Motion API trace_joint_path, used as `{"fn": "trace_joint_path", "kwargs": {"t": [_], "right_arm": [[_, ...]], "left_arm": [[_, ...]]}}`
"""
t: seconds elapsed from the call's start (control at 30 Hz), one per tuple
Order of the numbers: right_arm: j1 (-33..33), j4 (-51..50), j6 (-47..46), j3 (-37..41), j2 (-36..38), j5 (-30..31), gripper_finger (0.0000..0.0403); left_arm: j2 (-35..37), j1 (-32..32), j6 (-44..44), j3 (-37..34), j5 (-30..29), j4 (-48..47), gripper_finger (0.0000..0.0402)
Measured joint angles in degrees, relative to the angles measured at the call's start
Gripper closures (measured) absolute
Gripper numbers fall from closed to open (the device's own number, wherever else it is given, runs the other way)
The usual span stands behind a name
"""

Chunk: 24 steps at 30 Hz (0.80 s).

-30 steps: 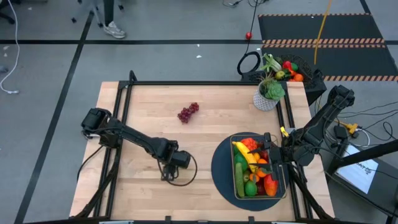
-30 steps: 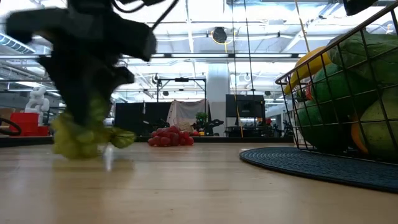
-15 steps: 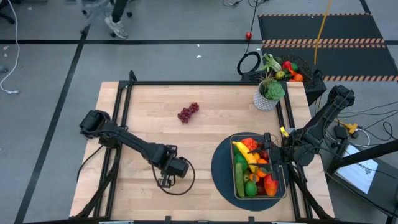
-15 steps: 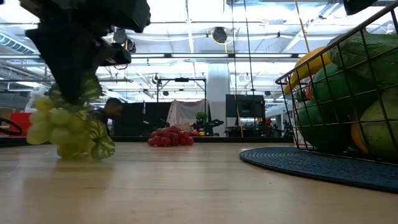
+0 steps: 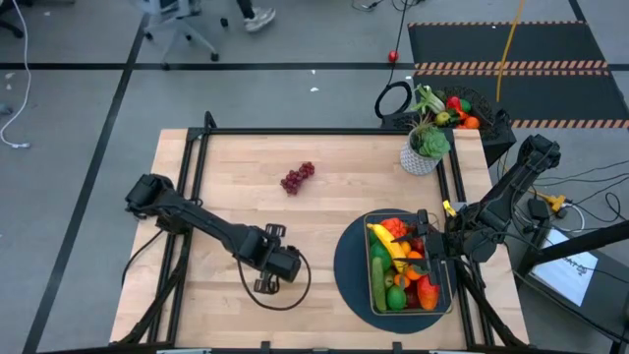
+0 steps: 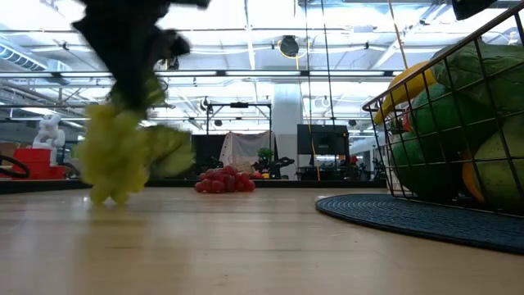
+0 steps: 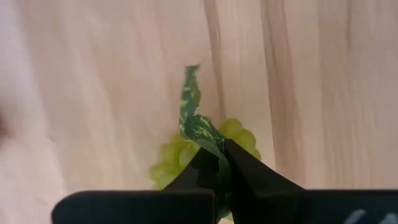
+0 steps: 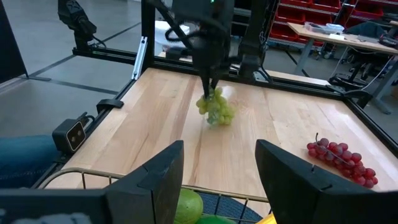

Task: Build produce basket
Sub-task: Put the green grapes into the wire basket

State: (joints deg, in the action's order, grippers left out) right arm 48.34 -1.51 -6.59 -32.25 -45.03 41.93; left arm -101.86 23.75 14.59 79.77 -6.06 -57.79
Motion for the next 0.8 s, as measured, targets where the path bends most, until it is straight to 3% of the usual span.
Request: {"fn": "trace_joint_path", "kwargs": {"t": [0.43, 0.8], "right_arm": [[0.0, 0.0, -0.2, 0.0, 0.0, 0.0, 0.0211], [0.0, 0.0, -0.2, 0.0, 0.0, 0.0, 0.0211]], "left_arm": [[0.0, 0.1, -9.5, 16.1, -12.4, -4.2, 0.0394], [0.0, 0.3, -16.1, 23.6, -32.0, -3.7, 0.0388]]}}
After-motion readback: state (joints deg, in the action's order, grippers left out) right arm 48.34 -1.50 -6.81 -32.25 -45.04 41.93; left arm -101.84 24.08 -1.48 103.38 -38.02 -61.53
